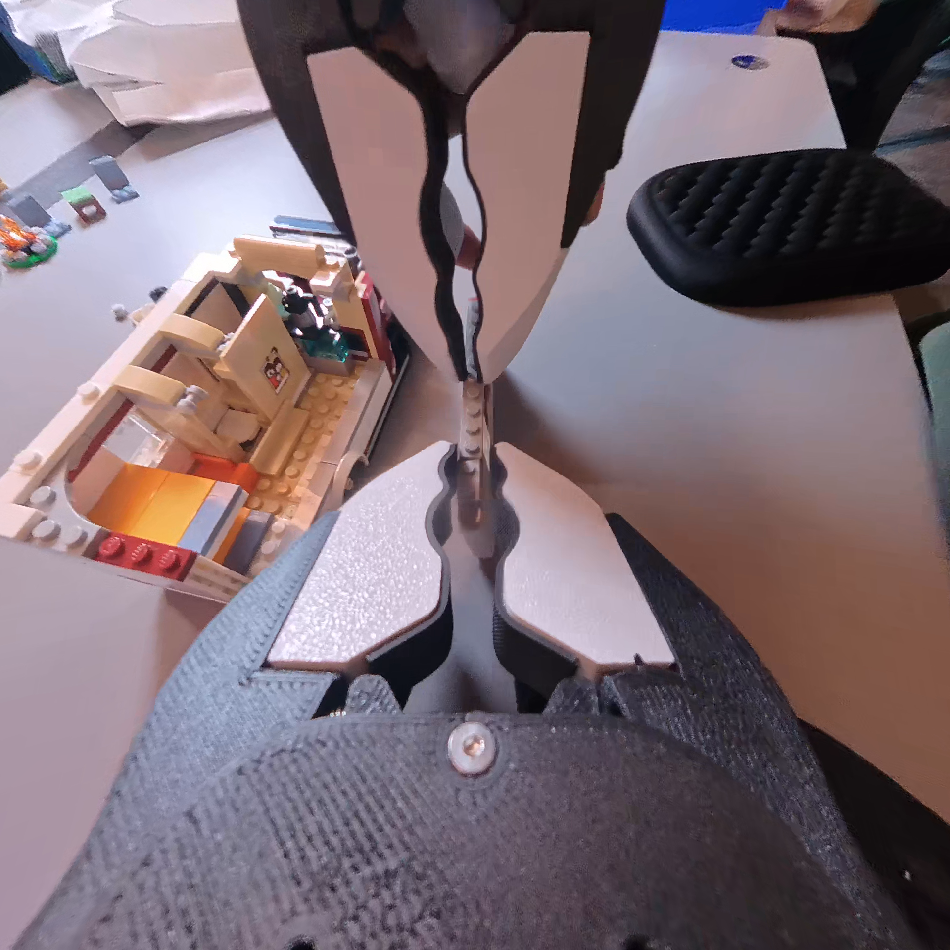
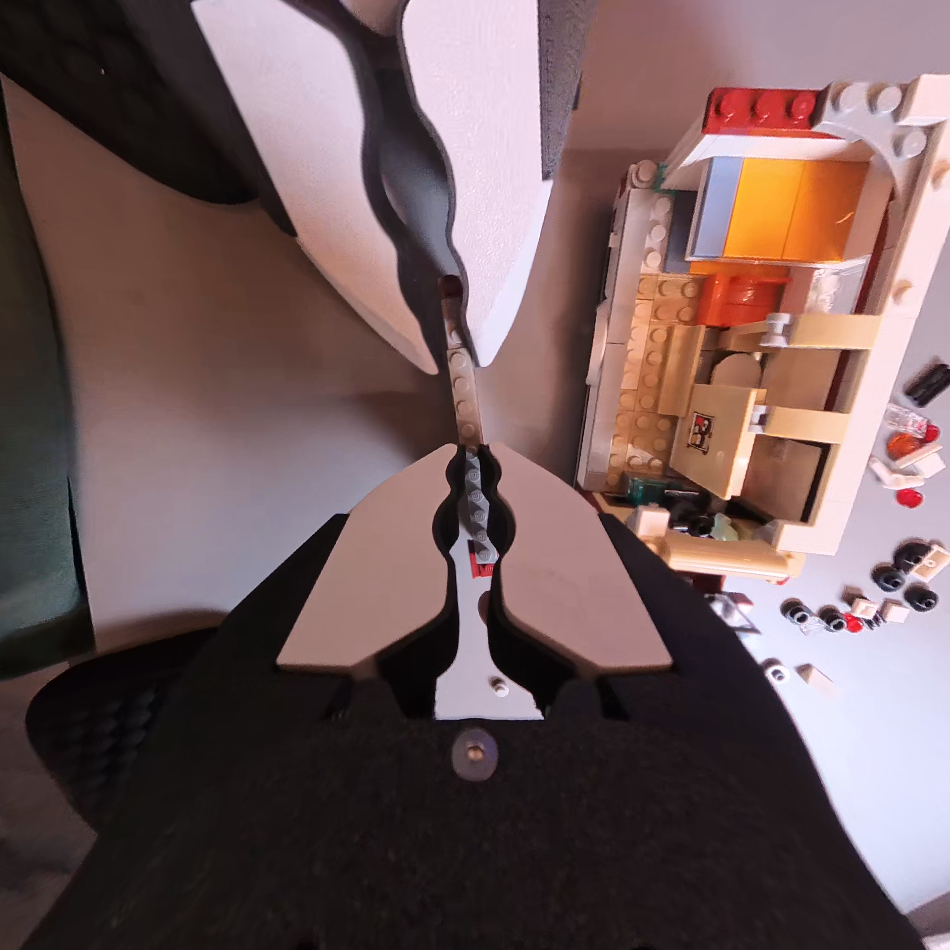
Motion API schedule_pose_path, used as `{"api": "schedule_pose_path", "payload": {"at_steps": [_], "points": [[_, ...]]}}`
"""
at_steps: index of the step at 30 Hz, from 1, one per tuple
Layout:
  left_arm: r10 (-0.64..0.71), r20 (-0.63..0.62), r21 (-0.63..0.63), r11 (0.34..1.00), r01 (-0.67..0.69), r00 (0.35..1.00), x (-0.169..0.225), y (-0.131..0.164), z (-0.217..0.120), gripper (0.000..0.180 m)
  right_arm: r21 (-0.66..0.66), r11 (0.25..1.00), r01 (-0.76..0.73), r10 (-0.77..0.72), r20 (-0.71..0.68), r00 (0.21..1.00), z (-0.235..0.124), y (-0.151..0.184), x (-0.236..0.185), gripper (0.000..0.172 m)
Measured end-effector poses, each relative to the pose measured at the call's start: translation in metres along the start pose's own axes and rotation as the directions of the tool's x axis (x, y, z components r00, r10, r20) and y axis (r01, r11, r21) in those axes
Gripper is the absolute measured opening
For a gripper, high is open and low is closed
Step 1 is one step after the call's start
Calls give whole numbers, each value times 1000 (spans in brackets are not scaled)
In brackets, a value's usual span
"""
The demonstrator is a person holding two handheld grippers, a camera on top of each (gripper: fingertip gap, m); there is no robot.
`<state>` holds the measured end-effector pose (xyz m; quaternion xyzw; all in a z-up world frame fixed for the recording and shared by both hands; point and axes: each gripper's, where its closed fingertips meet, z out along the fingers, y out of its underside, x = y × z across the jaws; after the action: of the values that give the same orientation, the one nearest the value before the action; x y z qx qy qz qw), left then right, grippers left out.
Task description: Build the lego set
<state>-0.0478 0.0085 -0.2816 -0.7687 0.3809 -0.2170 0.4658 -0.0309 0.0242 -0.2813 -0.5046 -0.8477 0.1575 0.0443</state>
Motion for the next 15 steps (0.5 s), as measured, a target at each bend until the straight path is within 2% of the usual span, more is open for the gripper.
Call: {"api": "schedule_pose_path", "payload": {"at_steps": [2, 6, 12, 15], "points": [[39, 30, 26, 999, -40, 999, 0, -5, -2, 14, 0, 1000, -6, 6, 6, 1000, 0, -1, 1, 5], [86, 69, 4, 996, -87, 994, -2, -5, -3, 7, 16, 1000, -2, 2, -3, 1000, 0, -2, -1, 5], [61, 51, -30, 998, -59, 997, 4, -4, -3, 7, 53, 999, -5, 6, -20, 1000, 0, -1, -7, 5], [3, 40, -53, 999, 0, 999, 4, -4, -3, 7, 62, 998, -18, 19, -6, 1000, 0, -1, -7, 5]]}}
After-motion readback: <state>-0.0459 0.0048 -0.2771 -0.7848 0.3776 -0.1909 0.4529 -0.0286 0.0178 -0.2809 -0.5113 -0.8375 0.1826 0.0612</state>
